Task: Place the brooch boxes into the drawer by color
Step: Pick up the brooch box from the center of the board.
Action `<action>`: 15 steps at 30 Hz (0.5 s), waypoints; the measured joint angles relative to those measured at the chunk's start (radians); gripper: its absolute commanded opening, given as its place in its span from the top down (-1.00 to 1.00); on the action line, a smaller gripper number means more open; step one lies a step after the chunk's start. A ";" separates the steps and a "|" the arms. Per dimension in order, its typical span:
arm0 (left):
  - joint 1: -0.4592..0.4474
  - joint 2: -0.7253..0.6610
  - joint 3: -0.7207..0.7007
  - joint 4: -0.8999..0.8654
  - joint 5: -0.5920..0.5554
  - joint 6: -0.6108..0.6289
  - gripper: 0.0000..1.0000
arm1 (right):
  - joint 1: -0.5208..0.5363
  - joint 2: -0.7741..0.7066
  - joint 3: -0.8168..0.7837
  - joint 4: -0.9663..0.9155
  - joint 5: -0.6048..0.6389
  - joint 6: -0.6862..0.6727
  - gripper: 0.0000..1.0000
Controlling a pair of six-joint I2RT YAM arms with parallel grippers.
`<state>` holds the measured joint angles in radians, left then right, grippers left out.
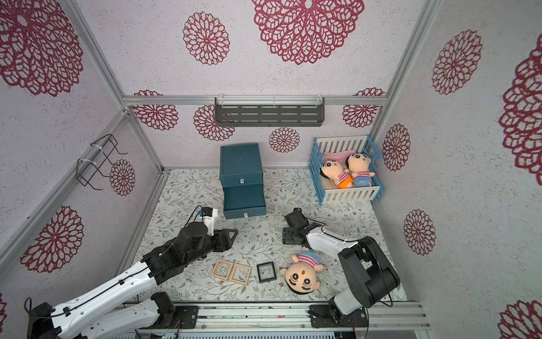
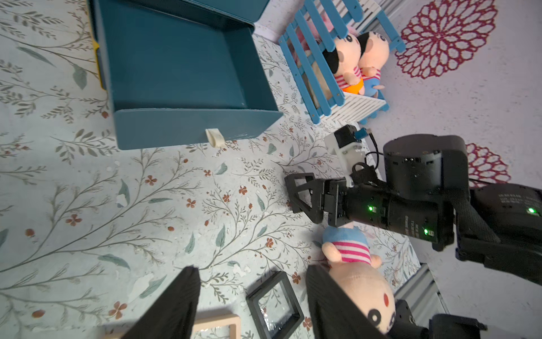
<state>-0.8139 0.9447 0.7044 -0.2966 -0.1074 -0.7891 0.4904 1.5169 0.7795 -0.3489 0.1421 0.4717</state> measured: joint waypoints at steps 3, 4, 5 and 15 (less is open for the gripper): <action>0.000 0.000 -0.002 0.021 0.053 0.005 -0.28 | -0.008 -0.019 0.021 -0.013 0.000 0.001 0.14; 0.000 0.000 -0.003 0.031 0.069 0.005 -0.27 | -0.011 -0.026 0.028 -0.018 0.000 0.002 0.15; 0.000 0.001 -0.005 0.039 0.084 0.006 -0.27 | -0.014 -0.032 0.036 -0.025 0.000 0.002 0.15; 0.000 0.021 -0.024 0.056 0.104 -0.013 -0.31 | -0.008 -0.065 0.204 -0.157 0.023 0.008 0.21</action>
<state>-0.8135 0.9657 0.6807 -0.2401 -0.0032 -0.8021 0.4820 1.4517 0.9836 -0.5056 0.1646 0.4797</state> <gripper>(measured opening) 0.648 0.747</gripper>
